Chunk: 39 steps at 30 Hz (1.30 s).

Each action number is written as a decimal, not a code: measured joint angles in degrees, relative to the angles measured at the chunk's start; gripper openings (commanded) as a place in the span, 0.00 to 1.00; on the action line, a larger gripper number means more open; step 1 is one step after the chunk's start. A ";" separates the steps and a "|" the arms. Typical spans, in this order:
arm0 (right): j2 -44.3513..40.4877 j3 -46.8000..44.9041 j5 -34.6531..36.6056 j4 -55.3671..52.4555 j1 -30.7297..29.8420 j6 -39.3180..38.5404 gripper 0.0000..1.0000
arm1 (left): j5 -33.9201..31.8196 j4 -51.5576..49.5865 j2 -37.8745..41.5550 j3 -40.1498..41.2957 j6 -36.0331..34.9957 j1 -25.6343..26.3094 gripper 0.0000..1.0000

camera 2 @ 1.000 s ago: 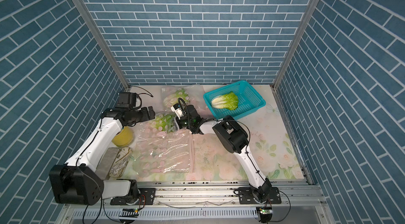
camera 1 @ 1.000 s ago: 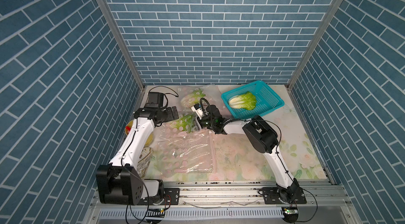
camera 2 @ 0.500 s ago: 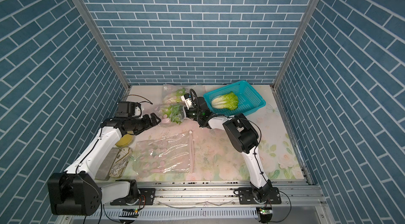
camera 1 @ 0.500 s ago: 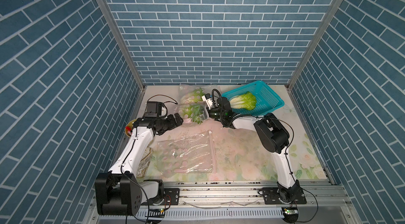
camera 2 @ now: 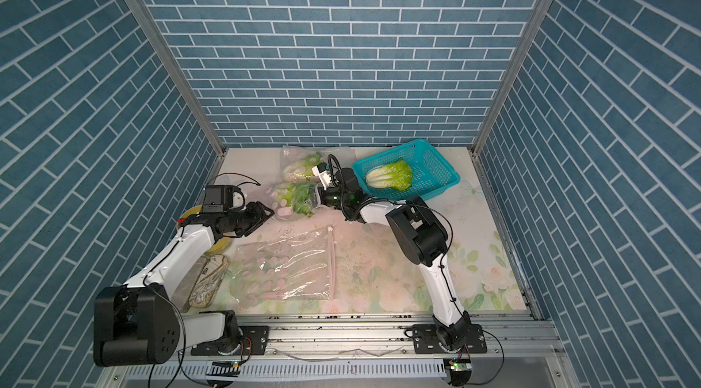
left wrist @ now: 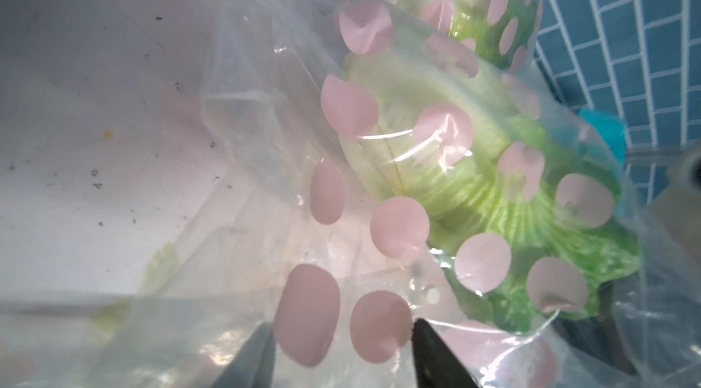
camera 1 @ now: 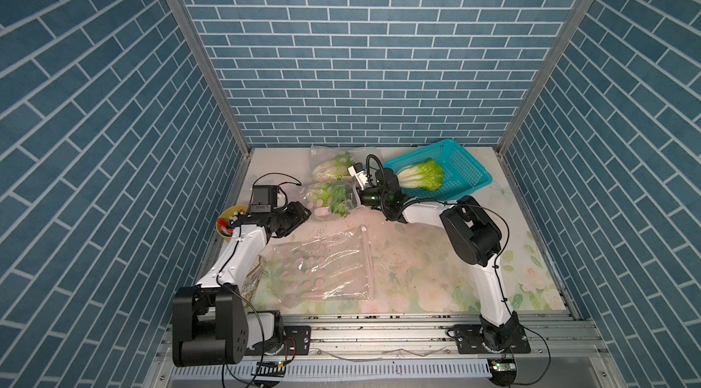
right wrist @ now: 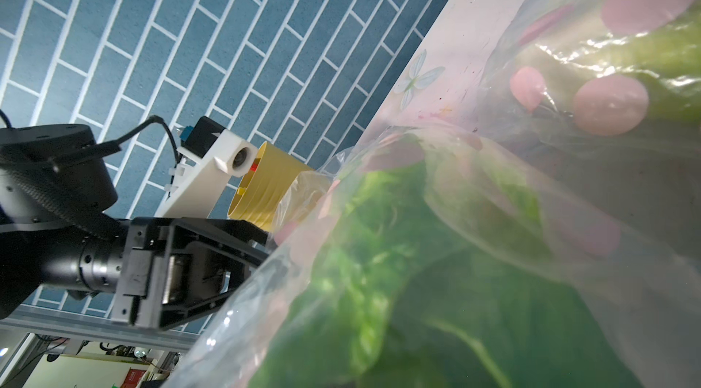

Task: Open the zip-top bag and take out the chinese cabbages
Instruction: Pick up the Chinese cabbage from the zipper food storage bag.

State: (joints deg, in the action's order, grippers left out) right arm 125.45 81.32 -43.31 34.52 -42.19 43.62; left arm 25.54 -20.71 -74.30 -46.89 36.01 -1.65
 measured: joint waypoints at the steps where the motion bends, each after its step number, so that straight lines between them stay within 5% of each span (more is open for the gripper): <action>1: -0.04 -0.24 -0.20 -0.07 0.00 0.00 0.00 | -0.04 0.72 -0.79 0.00 0.22 -0.15 0.33; 6: -0.79 -1.64 -1.55 -2.23 0.00 -0.13 0.00 | -0.66 3.32 -5.07 0.02 1.07 -0.94 0.00; 39: -12.02 -18.71 -6.91 -8.66 3.06 -12.59 0.00 | -7.89 4.31 0.63 5.05 1.64 -10.99 0.00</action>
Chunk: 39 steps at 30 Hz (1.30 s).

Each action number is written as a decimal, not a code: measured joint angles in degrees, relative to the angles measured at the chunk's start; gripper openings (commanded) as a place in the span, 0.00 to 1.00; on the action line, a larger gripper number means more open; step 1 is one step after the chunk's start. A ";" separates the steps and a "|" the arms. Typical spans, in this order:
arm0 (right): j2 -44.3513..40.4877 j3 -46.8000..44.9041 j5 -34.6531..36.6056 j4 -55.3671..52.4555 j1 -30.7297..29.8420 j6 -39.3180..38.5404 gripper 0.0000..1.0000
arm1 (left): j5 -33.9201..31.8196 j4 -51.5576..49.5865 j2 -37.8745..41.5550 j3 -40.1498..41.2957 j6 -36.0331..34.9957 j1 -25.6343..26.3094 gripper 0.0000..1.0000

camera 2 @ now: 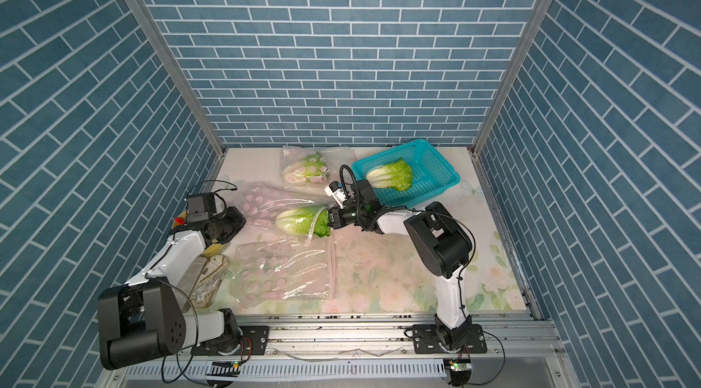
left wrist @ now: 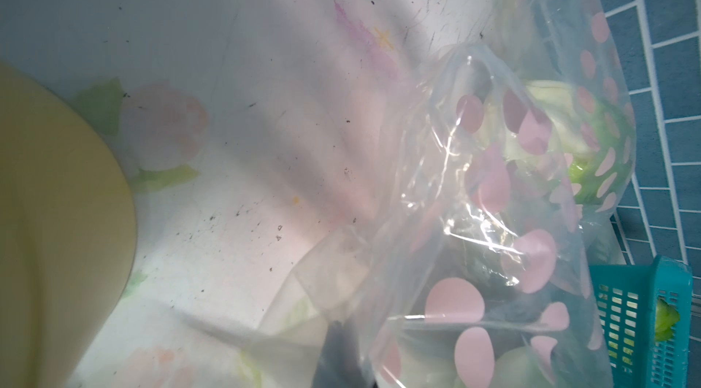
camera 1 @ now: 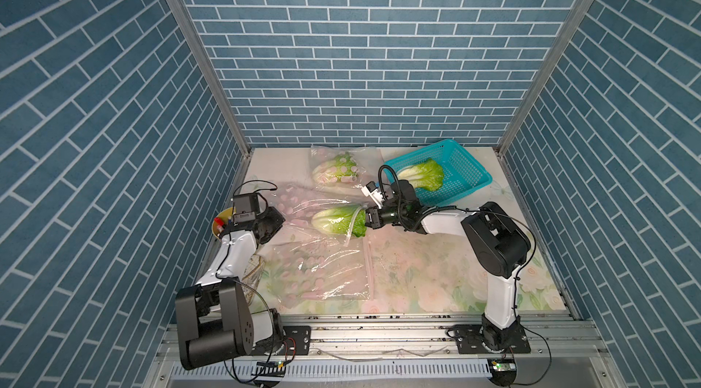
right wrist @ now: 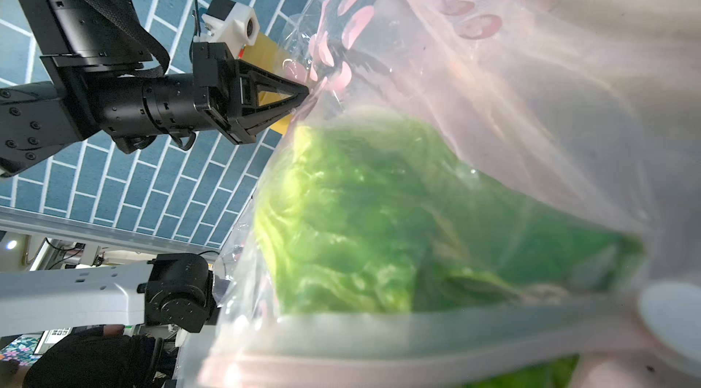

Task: Open the zip-top bag and take out the chinese cabbages
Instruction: Pick up the Chinese cabbage from the zipper food storage bag.

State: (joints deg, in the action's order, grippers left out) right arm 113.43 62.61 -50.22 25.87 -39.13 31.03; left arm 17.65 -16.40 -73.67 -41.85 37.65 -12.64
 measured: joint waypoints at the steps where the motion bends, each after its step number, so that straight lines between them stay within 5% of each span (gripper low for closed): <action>1: 0.00 -0.74 0.07 0.57 0.02 0.00 0.00 | 0.02 -0.20 0.00 -0.04 -0.09 -0.09 0.00; 21: -15.32 -8.04 0.44 -7.93 6.54 -7.19 0.00 | -4.37 -6.45 2.32 -1.44 -4.87 -1.25 0.00; 35: -27.23 -8.94 9.70 -13.73 9.84 -8.55 0.00 | -7.98 -6.93 2.75 -1.42 -5.29 -2.16 0.00; 39: -29.81 -6.38 15.98 -15.85 11.78 -8.39 0.00 | -6.69 -6.86 2.73 -1.64 -5.49 -1.73 0.49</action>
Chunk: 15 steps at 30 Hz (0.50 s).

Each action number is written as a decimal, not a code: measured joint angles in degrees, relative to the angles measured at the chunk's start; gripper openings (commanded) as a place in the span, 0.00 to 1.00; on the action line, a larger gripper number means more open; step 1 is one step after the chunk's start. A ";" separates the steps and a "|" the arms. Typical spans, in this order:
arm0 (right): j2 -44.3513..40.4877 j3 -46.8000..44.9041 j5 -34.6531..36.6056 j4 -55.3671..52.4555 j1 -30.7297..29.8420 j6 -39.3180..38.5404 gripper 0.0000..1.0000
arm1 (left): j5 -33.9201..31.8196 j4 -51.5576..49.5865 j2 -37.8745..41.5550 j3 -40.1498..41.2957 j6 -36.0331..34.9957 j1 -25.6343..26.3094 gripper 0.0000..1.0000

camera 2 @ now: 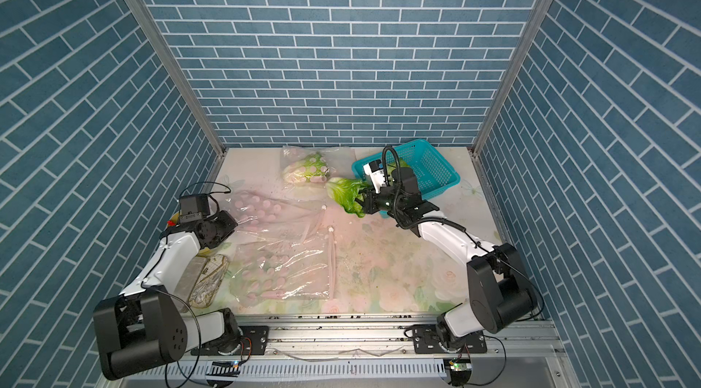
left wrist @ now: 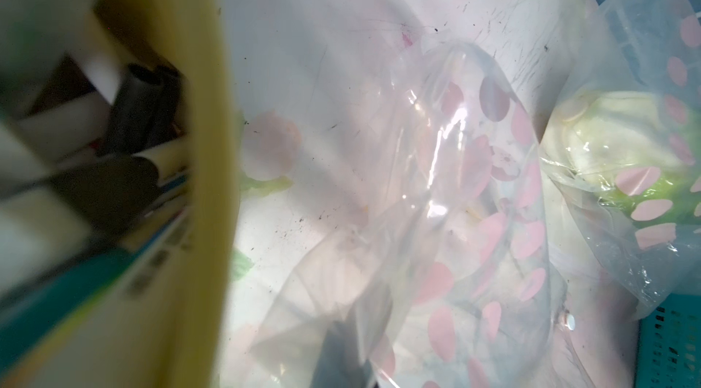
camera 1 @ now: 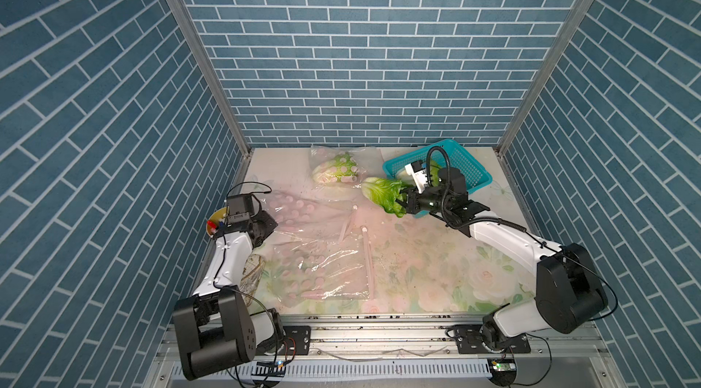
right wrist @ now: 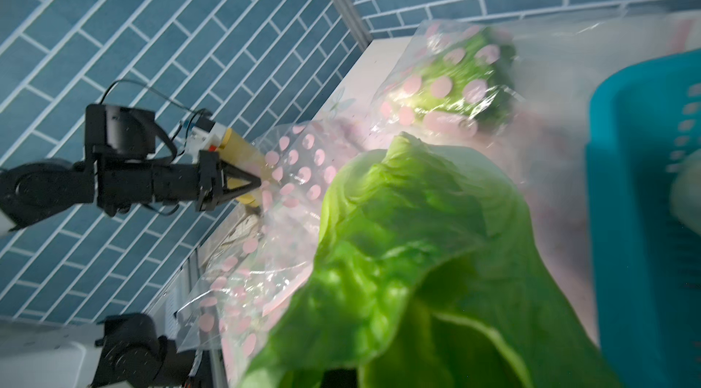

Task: Open the zip-top bag and take out the chinese cabbages
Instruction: Place the Chinese cabbage in the basket.

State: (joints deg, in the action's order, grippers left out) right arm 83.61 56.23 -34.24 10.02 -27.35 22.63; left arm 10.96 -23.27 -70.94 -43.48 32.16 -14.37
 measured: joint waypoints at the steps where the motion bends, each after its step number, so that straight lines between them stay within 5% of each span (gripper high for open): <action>1: -0.20 1.03 1.31 -0.39 0.96 0.02 0.00 | 0.39 -0.02 0.00 -0.26 -0.26 0.31 0.60; 4: -0.24 3.98 3.85 -1.14 5.33 0.17 0.00 | 0.74 -0.09 0.02 -1.46 -0.76 1.75 0.73; 7: 0.70 6.75 4.00 -1.49 11.39 1.55 0.00 | 0.46 -0.63 0.50 -3.30 -2.12 4.09 0.99; 15: 12.83 15.61 -0.94 1.16 25.75 7.78 0.00 | 0.76 -1.11 3.80 -6.21 -5.38 8.68 1.00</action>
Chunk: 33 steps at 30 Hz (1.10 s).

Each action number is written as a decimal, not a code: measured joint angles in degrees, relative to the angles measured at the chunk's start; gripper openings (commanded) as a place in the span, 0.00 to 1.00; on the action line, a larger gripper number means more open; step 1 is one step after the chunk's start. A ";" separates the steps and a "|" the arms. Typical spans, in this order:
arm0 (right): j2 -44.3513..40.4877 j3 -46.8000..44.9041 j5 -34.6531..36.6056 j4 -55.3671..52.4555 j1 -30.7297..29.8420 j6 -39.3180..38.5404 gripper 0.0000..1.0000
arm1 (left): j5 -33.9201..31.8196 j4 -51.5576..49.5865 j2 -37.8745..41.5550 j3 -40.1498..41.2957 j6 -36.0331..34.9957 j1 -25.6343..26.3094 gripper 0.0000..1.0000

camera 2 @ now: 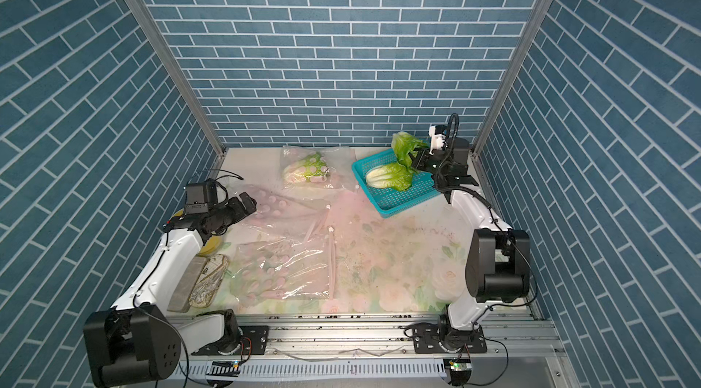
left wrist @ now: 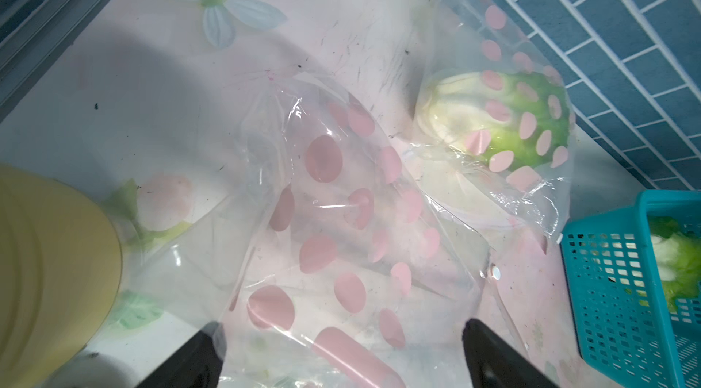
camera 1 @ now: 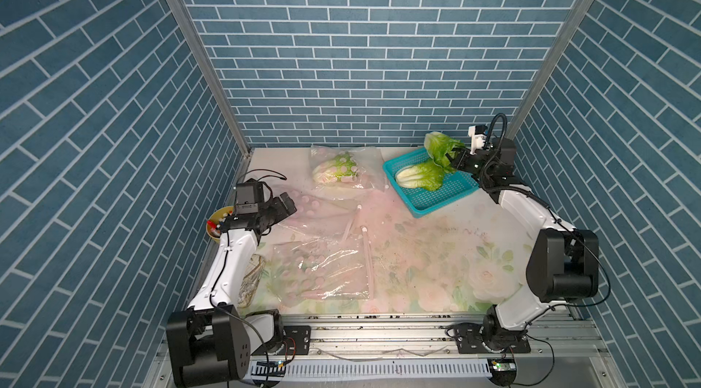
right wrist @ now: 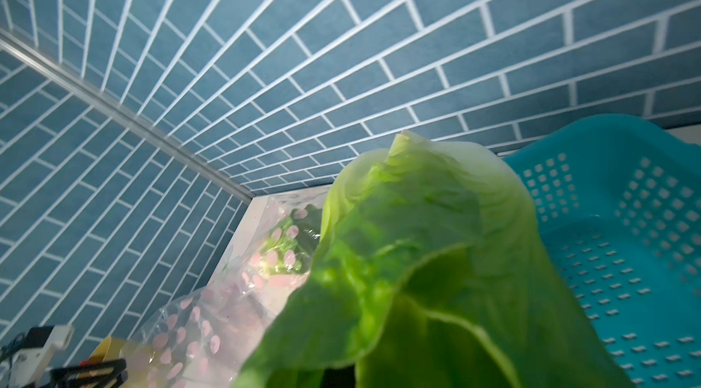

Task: Open the zip-top bag and take out the chinese cabbages
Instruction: Place the Chinese cabbage in the basket.

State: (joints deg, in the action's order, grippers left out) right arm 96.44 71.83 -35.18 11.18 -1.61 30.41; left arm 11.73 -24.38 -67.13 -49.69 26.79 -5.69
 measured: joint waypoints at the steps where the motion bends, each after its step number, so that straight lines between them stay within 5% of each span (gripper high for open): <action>1: 1.73 0.81 -0.66 0.28 1.05 0.92 0.00 | 0.20 -0.02 0.33 0.00 -0.44 0.26 1.00; 31: 18.91 5.60 -2.71 2.21 5.79 2.05 0.00 | 0.94 -4.48 -0.83 -6.62 -7.21 8.37 1.00; 33: 18.91 5.84 -1.81 0.04 5.79 1.14 0.07 | 0.61 -4.63 -2.21 -7.74 -7.58 9.55 1.00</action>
State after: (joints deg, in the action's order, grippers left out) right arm 115.35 77.67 -36.99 11.22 4.19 31.55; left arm 12.34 -29.02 -69.34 -57.43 19.20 3.86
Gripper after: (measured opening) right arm 0.058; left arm 0.996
